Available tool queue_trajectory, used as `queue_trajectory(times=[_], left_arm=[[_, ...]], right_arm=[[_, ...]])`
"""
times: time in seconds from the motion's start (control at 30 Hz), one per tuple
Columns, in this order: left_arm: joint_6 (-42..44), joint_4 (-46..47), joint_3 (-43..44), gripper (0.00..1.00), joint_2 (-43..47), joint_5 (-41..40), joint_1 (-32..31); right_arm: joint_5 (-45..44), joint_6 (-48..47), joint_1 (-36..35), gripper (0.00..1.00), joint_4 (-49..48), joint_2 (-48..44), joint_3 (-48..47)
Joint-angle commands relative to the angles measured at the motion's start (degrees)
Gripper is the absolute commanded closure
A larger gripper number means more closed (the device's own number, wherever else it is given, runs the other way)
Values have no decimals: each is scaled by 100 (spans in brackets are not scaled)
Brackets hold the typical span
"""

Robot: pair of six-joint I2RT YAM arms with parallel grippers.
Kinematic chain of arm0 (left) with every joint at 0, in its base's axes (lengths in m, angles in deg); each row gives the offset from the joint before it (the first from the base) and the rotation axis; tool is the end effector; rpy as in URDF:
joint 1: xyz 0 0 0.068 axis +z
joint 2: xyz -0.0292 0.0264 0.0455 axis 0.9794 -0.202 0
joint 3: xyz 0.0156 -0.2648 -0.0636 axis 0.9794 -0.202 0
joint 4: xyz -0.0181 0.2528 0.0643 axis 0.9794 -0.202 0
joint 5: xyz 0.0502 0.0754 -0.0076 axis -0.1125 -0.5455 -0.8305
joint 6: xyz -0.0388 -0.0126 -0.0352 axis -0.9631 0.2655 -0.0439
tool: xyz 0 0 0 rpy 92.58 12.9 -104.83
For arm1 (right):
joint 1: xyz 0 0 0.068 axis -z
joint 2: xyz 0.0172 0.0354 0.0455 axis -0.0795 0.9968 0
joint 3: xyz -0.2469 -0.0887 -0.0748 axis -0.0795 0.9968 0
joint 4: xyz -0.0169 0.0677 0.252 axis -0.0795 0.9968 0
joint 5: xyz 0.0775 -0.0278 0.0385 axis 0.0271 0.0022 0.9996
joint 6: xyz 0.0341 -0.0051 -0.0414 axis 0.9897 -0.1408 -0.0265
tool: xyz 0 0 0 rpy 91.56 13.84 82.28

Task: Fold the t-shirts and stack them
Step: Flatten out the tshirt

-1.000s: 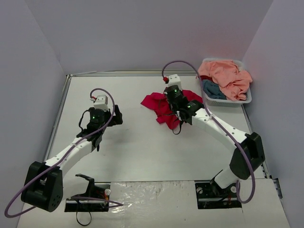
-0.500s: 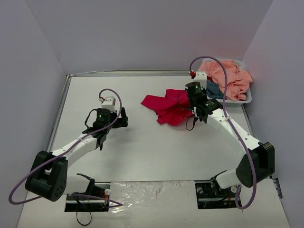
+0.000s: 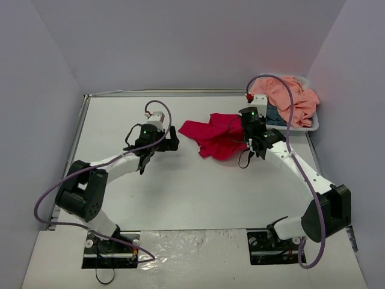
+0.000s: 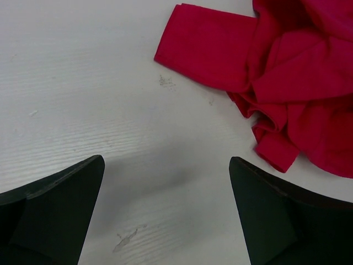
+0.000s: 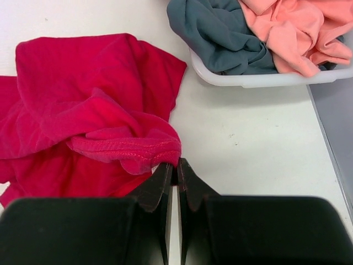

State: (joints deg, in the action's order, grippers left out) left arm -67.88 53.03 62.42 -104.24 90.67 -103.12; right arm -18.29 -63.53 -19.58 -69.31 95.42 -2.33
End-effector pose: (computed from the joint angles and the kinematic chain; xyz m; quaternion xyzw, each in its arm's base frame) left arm 0.3137 -0.1483 0.2206 0.0267 0.8313 -0.2654 0.4877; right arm 0.2959 0.1127 0.3258 0.0627 0.8244 -0.0496 0.5604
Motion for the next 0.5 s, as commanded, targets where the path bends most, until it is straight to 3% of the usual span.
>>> queue_trajectory(times=[0.0, 0.47], left_arm=[[-339, 248, 341, 3, -338, 254, -27], [-568, 204, 1167, 1, -1314, 623, -27]], right_arm=[[-53, 135, 67, 100, 7, -355, 81], [255, 267, 164, 100, -178, -451, 477]])
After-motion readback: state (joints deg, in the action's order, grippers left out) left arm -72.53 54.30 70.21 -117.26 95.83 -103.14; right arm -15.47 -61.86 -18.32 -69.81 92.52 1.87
